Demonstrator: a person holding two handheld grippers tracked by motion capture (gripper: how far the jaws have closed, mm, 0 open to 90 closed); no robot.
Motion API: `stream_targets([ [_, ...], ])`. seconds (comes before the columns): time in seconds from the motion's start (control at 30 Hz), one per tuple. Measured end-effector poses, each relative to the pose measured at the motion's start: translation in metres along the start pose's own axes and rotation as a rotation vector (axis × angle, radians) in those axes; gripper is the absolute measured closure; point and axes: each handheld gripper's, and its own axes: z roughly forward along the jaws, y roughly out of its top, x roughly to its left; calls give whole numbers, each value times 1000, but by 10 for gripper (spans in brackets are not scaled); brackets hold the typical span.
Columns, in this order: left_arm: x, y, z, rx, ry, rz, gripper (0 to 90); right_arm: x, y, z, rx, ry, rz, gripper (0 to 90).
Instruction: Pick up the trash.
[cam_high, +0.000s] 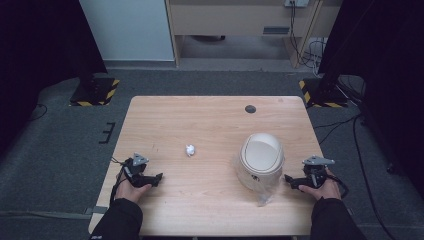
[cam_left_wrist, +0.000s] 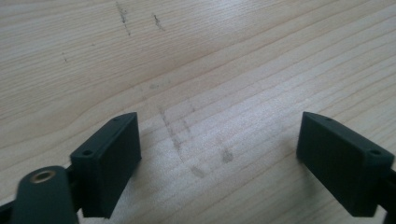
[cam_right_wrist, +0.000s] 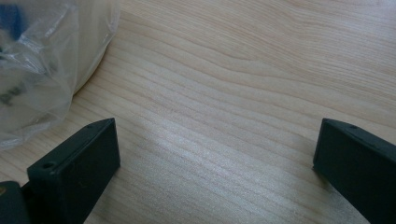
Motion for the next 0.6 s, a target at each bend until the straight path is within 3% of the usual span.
stream_targets([
  [0.27,-3,9,-15,-134,-2,-41,162,0,0,0,0,0,0,8],
  [0.6,-10,17,-28,-240,-24,-61,169,0,0,0,0,0,0,8],
])
